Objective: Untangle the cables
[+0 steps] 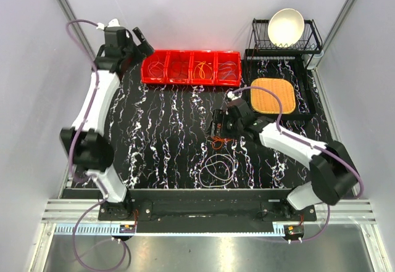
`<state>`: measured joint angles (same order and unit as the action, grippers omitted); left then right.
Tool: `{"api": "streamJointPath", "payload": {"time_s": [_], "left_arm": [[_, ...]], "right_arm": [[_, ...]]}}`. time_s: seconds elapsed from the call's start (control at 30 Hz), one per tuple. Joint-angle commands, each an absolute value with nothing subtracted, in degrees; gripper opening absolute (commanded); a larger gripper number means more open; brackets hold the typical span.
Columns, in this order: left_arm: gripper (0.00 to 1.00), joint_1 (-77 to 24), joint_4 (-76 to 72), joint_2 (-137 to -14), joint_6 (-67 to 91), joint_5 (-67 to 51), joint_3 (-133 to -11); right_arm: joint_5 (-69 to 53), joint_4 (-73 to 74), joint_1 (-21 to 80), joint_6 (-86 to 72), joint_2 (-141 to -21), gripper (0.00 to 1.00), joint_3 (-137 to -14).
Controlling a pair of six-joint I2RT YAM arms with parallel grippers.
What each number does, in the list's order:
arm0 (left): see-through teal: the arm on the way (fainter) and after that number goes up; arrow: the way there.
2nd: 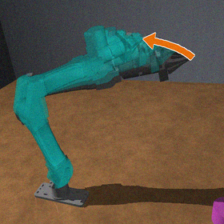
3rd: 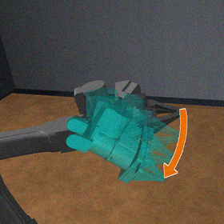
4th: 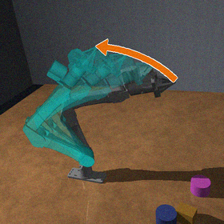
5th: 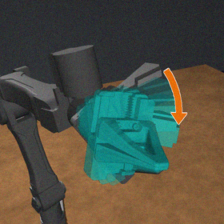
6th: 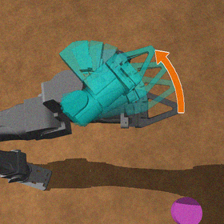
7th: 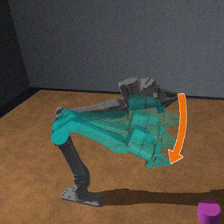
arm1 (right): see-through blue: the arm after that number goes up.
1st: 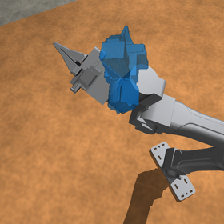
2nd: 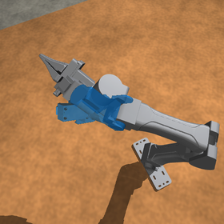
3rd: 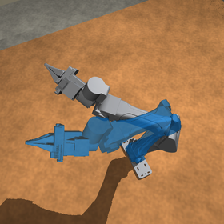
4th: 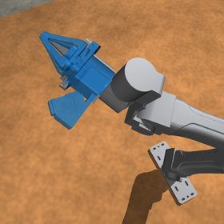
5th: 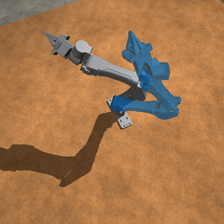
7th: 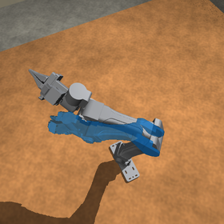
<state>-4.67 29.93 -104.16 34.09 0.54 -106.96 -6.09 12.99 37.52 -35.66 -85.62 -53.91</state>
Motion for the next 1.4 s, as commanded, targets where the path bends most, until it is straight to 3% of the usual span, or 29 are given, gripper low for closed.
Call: {"api": "streamJointPath", "payload": {"time_s": [0.0,0.27,0.53,0.63,0.77,1.1,1.37], "left_arm": [[0.99,-9.3,37.5,-91.6,28.2,7.0,-98.3],[0.94,-30.7,43.2,-79.7,27.9,15.6,-75.3],[0.80,-43.2,26.2,-73.6,30.2,6.3,-54.1],[0.72,-47.2,21.3,-75.3,29.2,6.0,-52.6],[0.71,-51.2,16.3,-81.1,26.7,5.4,-54.5],[0.63,-51.9,9.0,-95.3,25.8,6.2,-60.3],[0.60,-51.9,5.0,-102.2,25.7,4.6,-63.7]], "right_arm": [[-0.3,18.7,38.1,-34.5,-79.6,0.84,-57.0],[7.5,24.1,38.1,-38.7,-77.2,0.85,-54.4],[7.8,24.2,38.1,-44.8,-77.3,0.84,-47.6],[9.6,24.2,37.9,-46.4,-75.3,0.85,-45.1],[11.9,24.5,37.8,-48.9,-71.1,0.86,-41.9],[13.3,26.5,37.6,-52.1,-59.4,0.86,-34.8],[10.8,26.4,37.6,-50.5,-59.1,0.85,-36.4]]}}
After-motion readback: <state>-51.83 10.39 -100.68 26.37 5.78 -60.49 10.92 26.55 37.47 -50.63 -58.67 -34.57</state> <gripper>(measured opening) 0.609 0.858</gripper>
